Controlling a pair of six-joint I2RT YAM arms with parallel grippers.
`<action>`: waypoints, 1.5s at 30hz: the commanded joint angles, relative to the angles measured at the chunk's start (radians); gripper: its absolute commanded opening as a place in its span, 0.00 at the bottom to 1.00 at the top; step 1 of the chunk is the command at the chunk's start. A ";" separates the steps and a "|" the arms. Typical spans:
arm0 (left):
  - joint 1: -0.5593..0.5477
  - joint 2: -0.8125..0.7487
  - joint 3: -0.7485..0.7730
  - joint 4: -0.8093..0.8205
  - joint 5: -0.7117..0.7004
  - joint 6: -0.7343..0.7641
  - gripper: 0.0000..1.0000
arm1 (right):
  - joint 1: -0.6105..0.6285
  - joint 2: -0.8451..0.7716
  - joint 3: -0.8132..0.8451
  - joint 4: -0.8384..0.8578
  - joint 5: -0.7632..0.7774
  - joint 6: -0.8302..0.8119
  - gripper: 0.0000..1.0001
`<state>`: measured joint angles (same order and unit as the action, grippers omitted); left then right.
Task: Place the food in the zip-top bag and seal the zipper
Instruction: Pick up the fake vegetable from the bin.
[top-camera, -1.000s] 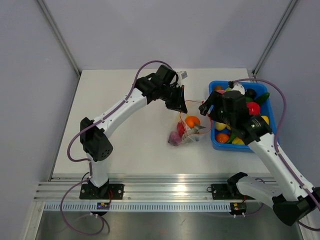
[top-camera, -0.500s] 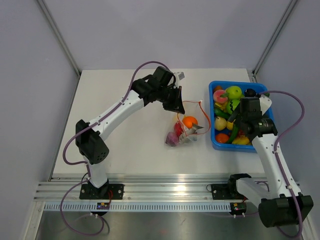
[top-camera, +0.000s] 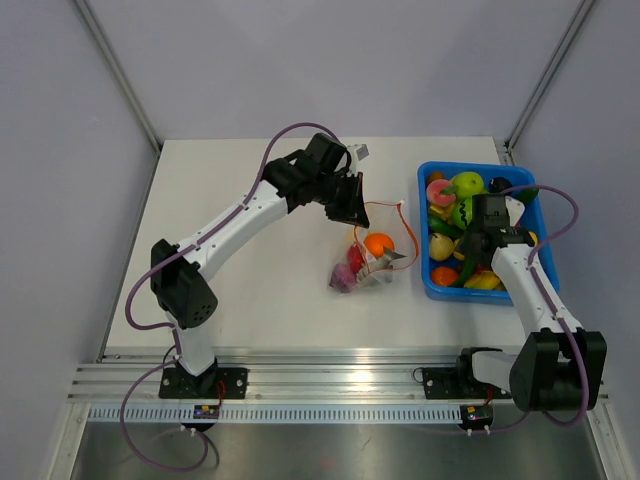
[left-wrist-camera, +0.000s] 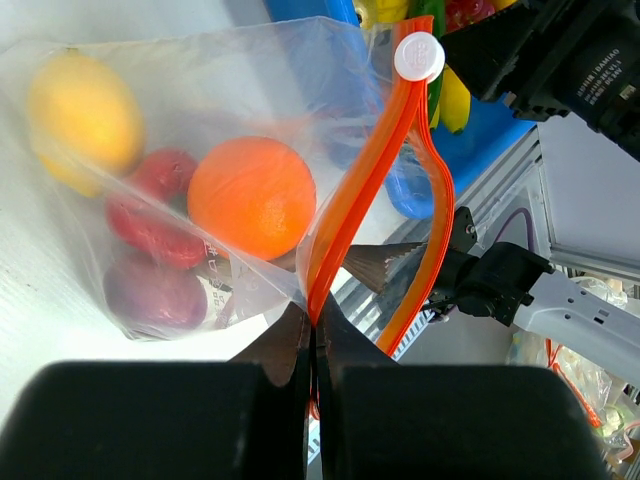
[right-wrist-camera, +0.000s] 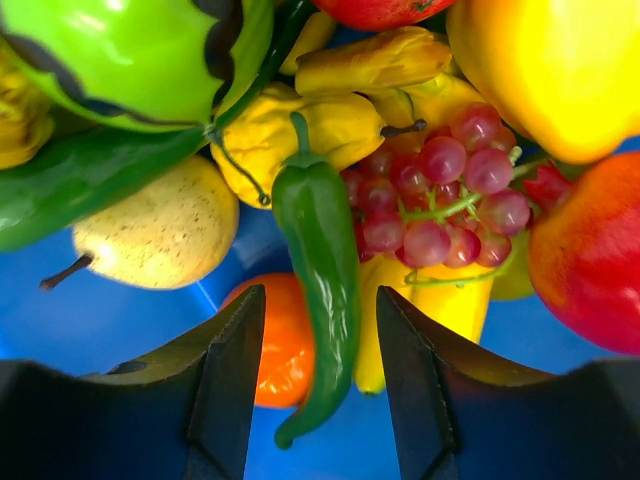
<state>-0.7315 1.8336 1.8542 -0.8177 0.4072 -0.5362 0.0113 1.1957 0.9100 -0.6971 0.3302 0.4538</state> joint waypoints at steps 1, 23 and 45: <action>0.004 -0.054 0.003 0.037 0.001 0.004 0.00 | -0.036 0.039 -0.008 0.053 -0.022 -0.003 0.55; 0.003 -0.086 -0.042 0.072 0.024 0.002 0.00 | -0.048 -0.220 0.121 -0.142 -0.020 -0.018 0.12; -0.006 -0.051 -0.024 0.078 0.033 -0.024 0.00 | 0.041 -0.380 0.346 -0.073 -0.266 0.036 0.00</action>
<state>-0.7322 1.7985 1.7973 -0.7834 0.4122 -0.5507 0.0036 0.7918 1.2259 -0.8169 0.0994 0.4538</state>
